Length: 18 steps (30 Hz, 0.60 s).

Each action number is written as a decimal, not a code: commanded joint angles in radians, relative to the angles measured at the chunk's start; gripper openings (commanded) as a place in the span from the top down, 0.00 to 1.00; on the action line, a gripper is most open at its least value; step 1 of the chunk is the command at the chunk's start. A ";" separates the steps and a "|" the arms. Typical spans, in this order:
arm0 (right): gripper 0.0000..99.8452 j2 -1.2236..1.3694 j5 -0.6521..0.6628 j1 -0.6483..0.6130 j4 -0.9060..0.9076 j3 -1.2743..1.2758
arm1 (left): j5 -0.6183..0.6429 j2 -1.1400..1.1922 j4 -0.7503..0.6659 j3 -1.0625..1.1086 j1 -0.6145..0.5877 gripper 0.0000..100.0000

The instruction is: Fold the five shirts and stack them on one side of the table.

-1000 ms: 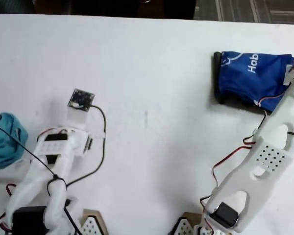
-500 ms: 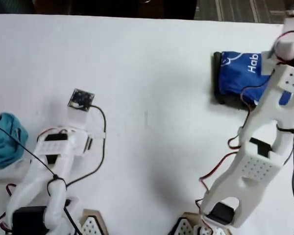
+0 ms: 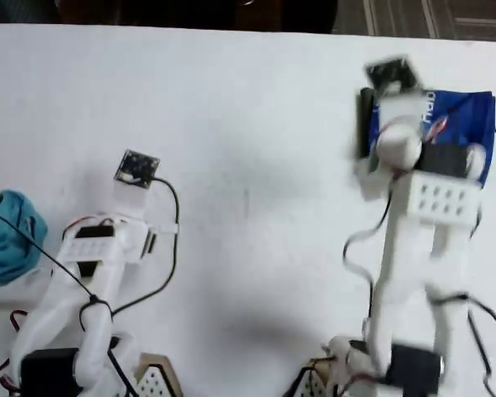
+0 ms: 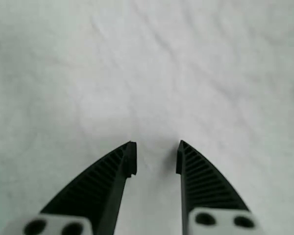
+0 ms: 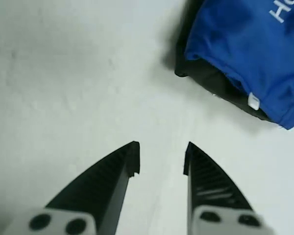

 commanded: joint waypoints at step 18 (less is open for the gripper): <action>0.84 -0.262 -0.127 -0.085 -0.860 1.000 | -0.006 -0.035 0.176 -0.142 -0.098 0.84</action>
